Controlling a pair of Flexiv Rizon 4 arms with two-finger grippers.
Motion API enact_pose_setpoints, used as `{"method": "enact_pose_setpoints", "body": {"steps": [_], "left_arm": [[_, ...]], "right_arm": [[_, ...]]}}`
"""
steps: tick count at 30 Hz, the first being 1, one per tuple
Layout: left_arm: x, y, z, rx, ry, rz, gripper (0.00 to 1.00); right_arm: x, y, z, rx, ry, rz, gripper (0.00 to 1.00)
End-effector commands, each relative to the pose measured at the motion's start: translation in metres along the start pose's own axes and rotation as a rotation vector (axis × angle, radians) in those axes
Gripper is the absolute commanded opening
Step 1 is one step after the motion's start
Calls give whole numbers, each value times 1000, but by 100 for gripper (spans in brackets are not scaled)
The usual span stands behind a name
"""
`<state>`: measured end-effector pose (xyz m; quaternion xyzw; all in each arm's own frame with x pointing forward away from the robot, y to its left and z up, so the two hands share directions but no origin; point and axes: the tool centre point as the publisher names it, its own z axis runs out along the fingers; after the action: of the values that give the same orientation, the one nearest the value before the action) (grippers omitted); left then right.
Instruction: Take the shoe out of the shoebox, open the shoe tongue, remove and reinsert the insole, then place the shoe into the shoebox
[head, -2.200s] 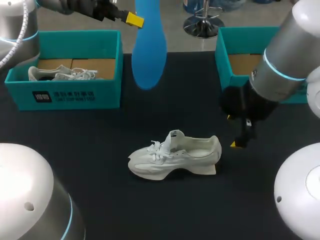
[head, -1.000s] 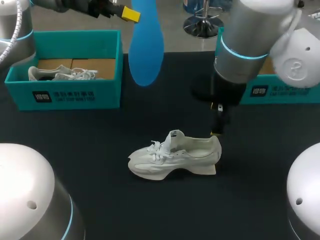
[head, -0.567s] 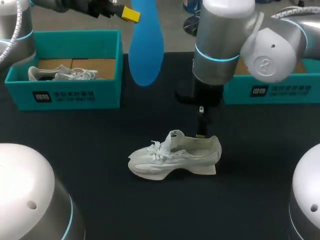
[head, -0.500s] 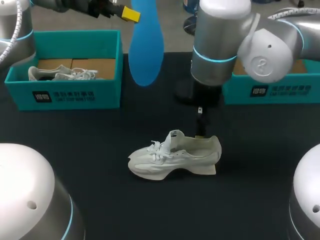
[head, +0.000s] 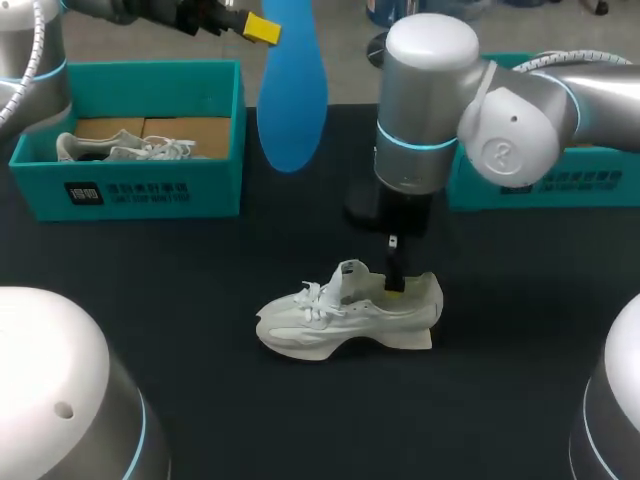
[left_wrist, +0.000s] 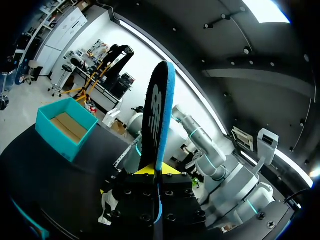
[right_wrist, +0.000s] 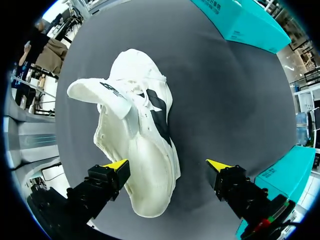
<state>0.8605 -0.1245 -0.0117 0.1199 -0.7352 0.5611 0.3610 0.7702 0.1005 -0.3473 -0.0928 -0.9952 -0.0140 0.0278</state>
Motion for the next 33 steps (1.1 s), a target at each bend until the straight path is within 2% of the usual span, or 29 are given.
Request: {"method": "enact_pose_setpoints", "body": {"steps": [1,10,11,12,13,28,33], "left_arm": [[-1,0,0,-2,2,1,0],[-1,0,0,-2,2,1,0],[-1,0,0,-2,2,1,0],[-1,0,0,-2,2,1,0],[-1,0,0,-2,2,1,0],[-1,0,0,-2,2,1,0],[-1,0,0,-2,2,1,0]], "right_arm": [[-5,-1,25,-18,25,0,100],[-3,-5,44,-41,61,-28,100],[-3,-5,45,-40,60,-25,64],[-3,-5,46,-41,60,-25,24],[-3,-6,47,-39,62,-32,0],[3,-9,43,-50,49,-26,0],[5,-11,29,-61,31,-28,0]]}}
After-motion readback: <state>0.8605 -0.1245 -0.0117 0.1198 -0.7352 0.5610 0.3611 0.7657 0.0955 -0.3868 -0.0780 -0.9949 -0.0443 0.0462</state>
